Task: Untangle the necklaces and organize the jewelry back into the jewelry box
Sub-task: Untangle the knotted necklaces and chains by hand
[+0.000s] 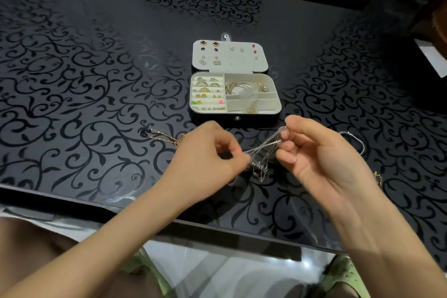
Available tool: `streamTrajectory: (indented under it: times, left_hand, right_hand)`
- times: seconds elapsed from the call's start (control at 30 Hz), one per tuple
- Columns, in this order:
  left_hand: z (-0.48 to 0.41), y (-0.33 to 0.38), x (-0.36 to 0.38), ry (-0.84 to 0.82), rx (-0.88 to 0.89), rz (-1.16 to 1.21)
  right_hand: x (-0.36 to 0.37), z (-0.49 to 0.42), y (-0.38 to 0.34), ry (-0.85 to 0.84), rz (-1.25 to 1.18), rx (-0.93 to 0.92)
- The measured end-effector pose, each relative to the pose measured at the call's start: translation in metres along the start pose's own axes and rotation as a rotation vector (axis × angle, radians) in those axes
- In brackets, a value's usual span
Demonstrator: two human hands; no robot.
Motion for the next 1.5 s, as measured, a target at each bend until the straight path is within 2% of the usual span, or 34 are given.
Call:
streamTrajectory:
  times: [0.07,0.17,0.27,0.33,0.47,0.7,0.83,0.97,1.1,1.2,1.3,1.5]
  left_hand:
    - [-0.004,-0.002,-0.008,0.025,0.01,0.155]
    - [-0.006,0.006,-0.014,0.039,0.055,0.305]
    - [-0.007,0.014,-0.014,0.055,0.11,0.344]
    - [-0.007,0.017,-0.013,0.065,0.132,0.348]
    - [-0.011,0.012,-0.012,0.083,0.129,0.385]
    - [-0.008,0.01,-0.002,-0.012,0.108,0.578]
    - [-0.009,0.019,-0.002,-0.056,0.147,0.715]
    - [-0.011,0.018,0.003,-0.151,0.081,0.885]
    - [-0.014,0.01,0.009,-0.2,-0.044,0.988]
    - [-0.015,0.001,0.013,-0.224,-0.164,1.022]
    - [-0.016,-0.006,0.013,-0.218,-0.209,0.993]
    - [-0.012,-0.015,0.012,-0.257,-0.237,0.89]
  right_hand:
    - [0.002,0.001,-0.003,-0.052,0.11,0.008]
    - [-0.002,0.001,0.001,-0.089,0.407,0.038]
    - [-0.005,0.0,0.003,-0.078,0.621,0.044]
    - [-0.007,-0.002,0.003,-0.056,0.659,0.042]
    - [-0.008,-0.007,0.001,-0.019,0.574,0.068]
    - [-0.01,0.003,0.03,-0.031,0.212,0.402]
    - [-0.009,0.013,0.038,-0.004,0.049,0.446]
    - [-0.01,0.016,0.038,-0.016,0.099,0.372]
    - [-0.008,0.021,0.035,-0.113,0.327,0.265]
    - [-0.006,0.02,0.026,-0.159,0.552,0.105]
    - [-0.005,0.017,0.013,-0.176,0.745,-0.073]
    - [-0.003,0.013,0.001,-0.232,1.1,-0.316]
Point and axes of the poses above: each hand's wrist, its own z-axis away from the middle knuckle, its own x-axis out of the palm, y = z × x, the point moved 9 cm from there along -z, towards the middle knuckle, and after that the axes turned 6 degrees about -x, right-handed, at the moved point
